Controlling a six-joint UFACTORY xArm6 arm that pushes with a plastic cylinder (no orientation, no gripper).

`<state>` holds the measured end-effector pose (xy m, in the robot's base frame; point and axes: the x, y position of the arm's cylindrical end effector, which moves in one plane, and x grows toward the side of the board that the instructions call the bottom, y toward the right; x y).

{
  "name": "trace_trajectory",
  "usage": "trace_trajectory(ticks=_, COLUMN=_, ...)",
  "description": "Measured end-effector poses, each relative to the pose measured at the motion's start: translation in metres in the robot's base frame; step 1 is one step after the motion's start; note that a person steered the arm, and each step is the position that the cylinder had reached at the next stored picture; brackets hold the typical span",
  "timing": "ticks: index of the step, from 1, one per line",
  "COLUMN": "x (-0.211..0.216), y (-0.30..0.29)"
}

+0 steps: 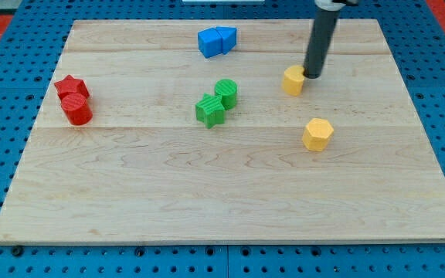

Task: Push the yellow heart to top left

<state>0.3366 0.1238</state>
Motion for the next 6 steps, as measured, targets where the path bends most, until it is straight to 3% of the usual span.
trace_trajectory(ticks=1, x=0.04, y=0.017)
trace_trajectory(ticks=2, x=0.044, y=-0.007)
trace_trajectory(ticks=5, x=-0.018, y=-0.192)
trace_trajectory(ticks=6, x=-0.054, y=-0.219)
